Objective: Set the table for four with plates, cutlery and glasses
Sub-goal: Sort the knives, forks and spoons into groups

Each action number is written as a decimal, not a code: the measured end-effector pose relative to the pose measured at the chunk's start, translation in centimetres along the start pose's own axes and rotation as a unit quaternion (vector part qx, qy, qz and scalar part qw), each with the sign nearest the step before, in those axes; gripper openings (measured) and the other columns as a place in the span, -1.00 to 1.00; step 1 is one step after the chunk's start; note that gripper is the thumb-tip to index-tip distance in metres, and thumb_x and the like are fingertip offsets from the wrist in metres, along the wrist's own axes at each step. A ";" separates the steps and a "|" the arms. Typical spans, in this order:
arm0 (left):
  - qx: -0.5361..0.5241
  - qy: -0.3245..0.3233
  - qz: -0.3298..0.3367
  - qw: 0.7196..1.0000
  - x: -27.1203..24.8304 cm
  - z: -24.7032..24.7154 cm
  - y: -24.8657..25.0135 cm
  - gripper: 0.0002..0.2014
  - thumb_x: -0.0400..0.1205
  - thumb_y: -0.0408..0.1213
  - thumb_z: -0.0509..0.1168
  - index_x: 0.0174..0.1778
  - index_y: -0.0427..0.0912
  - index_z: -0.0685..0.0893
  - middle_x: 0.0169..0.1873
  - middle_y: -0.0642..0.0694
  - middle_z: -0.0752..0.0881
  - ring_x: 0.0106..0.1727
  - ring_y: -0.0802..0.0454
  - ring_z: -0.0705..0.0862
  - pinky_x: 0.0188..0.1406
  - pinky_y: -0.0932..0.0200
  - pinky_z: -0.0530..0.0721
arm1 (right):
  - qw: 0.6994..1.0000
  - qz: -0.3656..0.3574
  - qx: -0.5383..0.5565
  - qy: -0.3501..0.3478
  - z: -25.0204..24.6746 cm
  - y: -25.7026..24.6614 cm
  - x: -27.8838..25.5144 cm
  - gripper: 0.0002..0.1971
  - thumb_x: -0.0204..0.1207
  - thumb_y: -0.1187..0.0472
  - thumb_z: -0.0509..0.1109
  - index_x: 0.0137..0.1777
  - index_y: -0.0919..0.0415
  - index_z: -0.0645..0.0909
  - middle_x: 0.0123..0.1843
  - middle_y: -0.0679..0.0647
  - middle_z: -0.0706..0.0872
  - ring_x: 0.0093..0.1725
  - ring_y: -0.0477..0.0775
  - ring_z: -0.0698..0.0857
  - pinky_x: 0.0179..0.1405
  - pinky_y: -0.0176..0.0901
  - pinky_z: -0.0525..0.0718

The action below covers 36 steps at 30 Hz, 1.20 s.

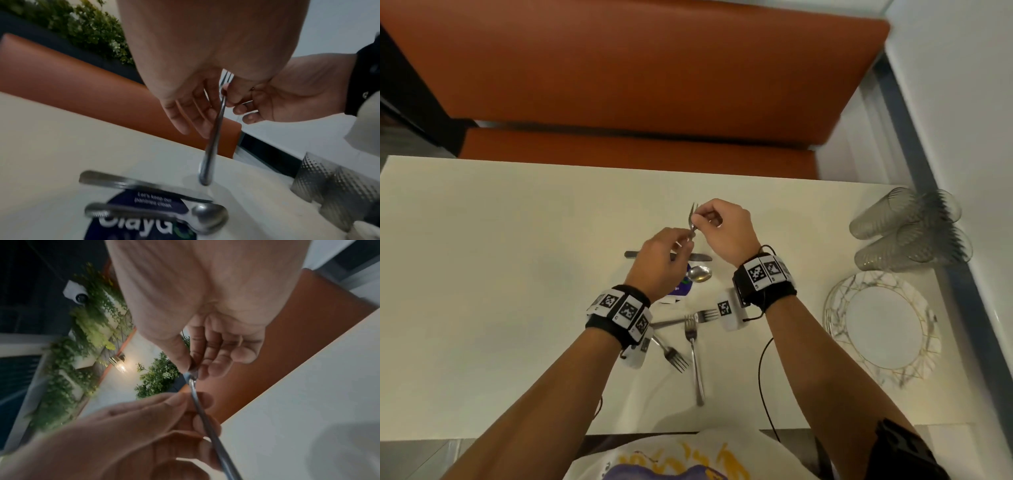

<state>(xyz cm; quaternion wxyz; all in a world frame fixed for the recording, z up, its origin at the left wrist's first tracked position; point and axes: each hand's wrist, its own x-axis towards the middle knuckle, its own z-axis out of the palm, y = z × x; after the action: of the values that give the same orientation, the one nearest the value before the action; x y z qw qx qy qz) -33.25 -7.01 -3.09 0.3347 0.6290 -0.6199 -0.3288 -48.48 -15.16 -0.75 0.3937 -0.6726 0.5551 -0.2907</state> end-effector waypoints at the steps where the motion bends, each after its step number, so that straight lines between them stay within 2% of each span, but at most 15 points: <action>1: -0.028 0.004 -0.011 1.000 -0.5 0.2 0.2 -0.80 0.81 -0.24 0.26 0.27 -0.11 0.75 0.04 0.05 0.81 -0.03 0.20 0.74 0.01 0.30 0.70 | 1.000 0.006 0.009 0.002 0.2 -0.4 -0.3 -0.95 0.54 0.23 0.51 -0.05 0.16 0.77 -0.16 -0.07 0.82 -0.17 -0.20 0.71 -0.12 -0.52 0.60; 4: -0.086 0.009 -0.053 0.995 -2.1 0.4 0.0 -0.82 0.83 -0.28 0.20 0.08 -0.13 0.73 -0.20 0.05 0.78 -0.20 0.21 0.73 -0.20 0.40 0.63 | 0.999 0.027 0.035 0.011 1.3 -1.1 -1.9 -0.91 0.55 0.16 0.51 -0.02 0.15 0.78 -0.15 -0.09 0.83 -0.14 -0.17 0.75 -0.11 -0.43 0.68; 8: -0.129 0.013 -0.141 0.981 -4.8 0.1 -1.1 -0.78 0.86 -0.25 0.14 0.01 -0.15 0.67 -0.26 -0.11 0.81 -0.32 0.04 0.81 -0.27 0.21 0.77 | 0.998 0.060 0.030 0.018 3.3 0.2 -5.0 -0.85 0.59 0.14 0.47 0.11 0.11 0.77 -0.06 -0.09 0.80 -0.11 -0.10 0.75 -0.10 -0.35 0.71; 10: -0.155 0.007 -0.178 0.972 -6.3 -0.3 -2.0 -0.77 0.86 -0.29 0.10 -0.01 -0.19 0.64 -0.27 -0.19 0.80 -0.41 -0.03 0.79 -0.34 0.05 0.81 | 0.996 0.091 0.016 0.021 4.4 1.7 -7.1 -0.89 0.61 0.20 0.45 0.07 0.11 0.77 -0.07 -0.08 0.80 -0.10 -0.10 0.77 -0.07 -0.30 0.74; 12: -0.176 -0.005 -0.219 0.960 -7.9 -0.7 -3.1 -0.78 0.86 -0.31 0.09 0.01 -0.22 0.62 -0.27 -0.25 0.79 -0.46 -0.10 0.76 -0.36 -0.15 0.82 | 0.991 0.129 -0.014 0.018 5.6 3.2 -9.5 -0.93 0.61 0.24 0.44 0.01 0.08 0.75 -0.10 -0.11 0.77 -0.14 -0.16 0.74 -0.15 -0.40 0.69; 13: -0.176 -0.013 -0.231 0.957 -8.7 -1.0 -3.6 -0.79 0.86 -0.31 0.08 0.04 -0.23 0.61 -0.28 -0.25 0.78 -0.47 -0.10 0.75 -0.38 -0.19 0.81 | 0.988 0.150 -0.036 0.012 6.1 4.0 -10.8 -0.92 0.61 0.25 0.43 -0.01 0.08 0.75 -0.12 -0.12 0.75 -0.17 -0.18 0.71 -0.17 -0.41 0.65; 17: -0.157 -0.046 -0.239 0.957 -11.4 -1.7 -5.8 -0.80 0.87 -0.30 0.09 0.14 -0.23 0.62 -0.30 -0.28 0.79 -0.48 -0.03 0.72 -0.36 -0.23 0.81 | 0.965 0.244 -0.097 -0.004 8.0 6.1 -15.3 -0.87 0.54 0.32 0.44 0.00 0.12 0.76 -0.08 -0.01 0.81 -0.10 0.01 0.78 -0.01 -0.17 0.77; 20: -0.151 -0.072 -0.242 0.956 -12.7 -2.1 -7.0 -0.79 0.86 -0.32 0.09 0.17 -0.19 0.64 -0.29 -0.21 0.79 -0.49 0.06 0.72 -0.32 -0.21 0.81 | 0.945 0.303 -0.121 -0.004 9.2 6.4 -17.3 -0.91 0.51 0.23 0.52 -0.04 0.11 0.69 -0.15 -0.07 0.73 -0.18 -0.04 0.73 -0.13 -0.30 0.68; 22: -0.157 -0.080 -0.246 0.953 -13.2 -2.2 -7.5 -0.79 0.86 -0.33 0.09 0.18 -0.21 0.65 -0.29 -0.19 0.78 -0.48 0.06 0.72 -0.29 -0.17 0.83 | 0.936 0.322 -0.144 0.001 9.9 6.5 -18.2 -0.87 0.53 0.13 0.52 0.00 0.11 0.66 -0.04 0.01 0.73 -0.10 0.03 0.71 -0.06 -0.22 0.67; 24: -0.161 -0.084 -0.245 0.952 -13.5 -2.4 -7.7 -0.79 0.86 -0.34 0.10 0.19 -0.25 0.64 -0.27 -0.21 0.78 -0.48 0.06 0.72 -0.31 -0.06 0.82 | 0.932 0.337 -0.136 0.004 10.5 6.6 -18.6 -0.89 0.55 0.14 0.50 -0.01 0.08 0.62 0.07 0.09 0.76 0.00 0.11 0.75 -0.03 -0.14 0.71; 26: -0.161 -0.089 -0.242 0.953 -13.7 -2.7 -7.9 -0.82 0.85 -0.33 0.12 0.17 -0.22 0.64 -0.22 -0.24 0.79 -0.45 0.04 0.73 -0.29 -0.16 0.82 | 0.930 0.345 -0.129 0.011 11.0 6.5 -18.8 -0.88 0.55 0.19 0.50 -0.05 0.05 0.59 0.13 0.13 0.76 0.03 0.14 0.77 -0.01 -0.11 0.76; 28: -0.159 -0.091 -0.238 0.954 -13.7 -2.9 -8.0 -0.84 0.84 -0.35 0.13 0.15 -0.20 0.64 -0.18 -0.26 0.81 -0.41 0.00 0.74 -0.26 -0.24 0.82 | 0.927 0.352 -0.127 0.014 11.2 6.3 -18.9 -0.85 0.53 0.22 0.52 0.03 0.08 0.63 0.17 0.15 0.76 0.05 0.15 0.77 0.06 -0.02 0.81; 31: -0.160 -0.085 -0.233 0.955 -13.6 -3.2 -8.2 -0.83 0.83 -0.37 0.15 0.20 -0.24 0.65 -0.19 -0.26 0.81 -0.39 -0.01 0.73 -0.26 -0.10 0.82 | 0.918 0.380 -0.108 0.025 11.1 6.2 -19.1 -0.67 0.50 0.25 0.55 0.24 0.16 0.64 0.23 0.17 0.73 0.10 0.18 0.77 0.10 -0.04 0.80; 34: -0.166 -0.081 -0.229 0.956 -13.2 -3.3 -8.0 -0.82 0.84 -0.35 0.16 0.21 -0.22 0.67 -0.19 -0.29 0.80 -0.37 0.00 0.72 -0.45 0.26 0.72 | 0.922 0.364 -0.127 0.027 10.1 5.5 -19.0 -0.74 0.54 0.22 0.53 0.21 0.19 0.71 0.17 0.11 0.77 0.12 0.15 0.75 0.06 -0.18 0.68; 36: -0.168 -0.078 -0.225 0.957 -12.9 -3.3 -7.7 -0.82 0.84 -0.34 0.16 0.19 -0.19 0.68 -0.22 -0.27 0.81 -0.33 -0.01 0.76 -0.48 0.35 0.65 | 0.938 0.322 -0.121 0.035 9.0 4.1 -18.6 -0.80 0.58 0.20 0.49 0.17 0.18 0.75 0.09 0.07 0.79 0.10 0.12 0.75 0.08 -0.22 0.62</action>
<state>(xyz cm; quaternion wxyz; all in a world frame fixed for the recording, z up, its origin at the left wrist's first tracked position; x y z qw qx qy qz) -26.38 5.97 -7.63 0.3032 0.6592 -0.4223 -0.5434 -47.09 4.51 -8.09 0.3624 -0.4895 0.7865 -0.1028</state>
